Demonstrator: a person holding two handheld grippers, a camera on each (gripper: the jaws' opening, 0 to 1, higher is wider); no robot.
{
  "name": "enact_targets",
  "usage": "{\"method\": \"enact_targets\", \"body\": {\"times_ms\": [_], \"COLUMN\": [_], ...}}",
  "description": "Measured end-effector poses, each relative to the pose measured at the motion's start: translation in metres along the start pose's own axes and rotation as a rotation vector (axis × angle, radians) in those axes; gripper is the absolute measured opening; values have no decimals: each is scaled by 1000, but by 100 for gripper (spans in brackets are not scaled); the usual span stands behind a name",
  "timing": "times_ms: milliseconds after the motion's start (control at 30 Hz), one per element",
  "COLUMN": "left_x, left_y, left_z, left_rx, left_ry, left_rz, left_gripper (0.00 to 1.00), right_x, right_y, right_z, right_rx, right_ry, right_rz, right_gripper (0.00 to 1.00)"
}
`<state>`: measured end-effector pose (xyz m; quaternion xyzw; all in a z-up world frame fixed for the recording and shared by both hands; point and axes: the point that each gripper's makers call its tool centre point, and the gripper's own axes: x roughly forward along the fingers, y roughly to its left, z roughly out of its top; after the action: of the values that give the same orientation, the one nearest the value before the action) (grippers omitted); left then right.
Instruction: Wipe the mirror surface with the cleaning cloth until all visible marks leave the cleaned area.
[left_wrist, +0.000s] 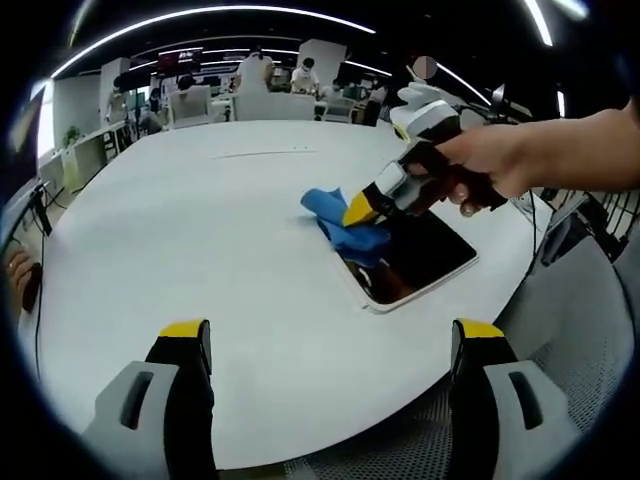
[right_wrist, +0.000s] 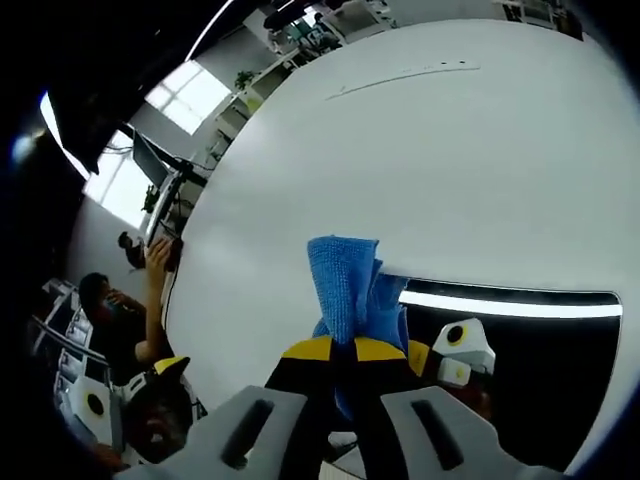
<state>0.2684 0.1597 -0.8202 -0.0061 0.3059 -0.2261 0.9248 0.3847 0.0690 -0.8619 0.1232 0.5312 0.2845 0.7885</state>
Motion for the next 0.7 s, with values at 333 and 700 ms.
{"method": "enact_targets", "body": {"times_ms": [333, 700], "left_x": [-1, -1], "left_y": [0, 0], "left_z": [1, -1], "left_rx": [3, 12], "left_ry": [-6, 3], "left_rz": [3, 0], "left_gripper": [99, 99], "right_x": [-2, -4], "right_y": [7, 6], "right_z": [-10, -11], "right_rx": [7, -36], "right_ry": [8, 31], "right_rz": [3, -4], "right_gripper": [0, 0]}}
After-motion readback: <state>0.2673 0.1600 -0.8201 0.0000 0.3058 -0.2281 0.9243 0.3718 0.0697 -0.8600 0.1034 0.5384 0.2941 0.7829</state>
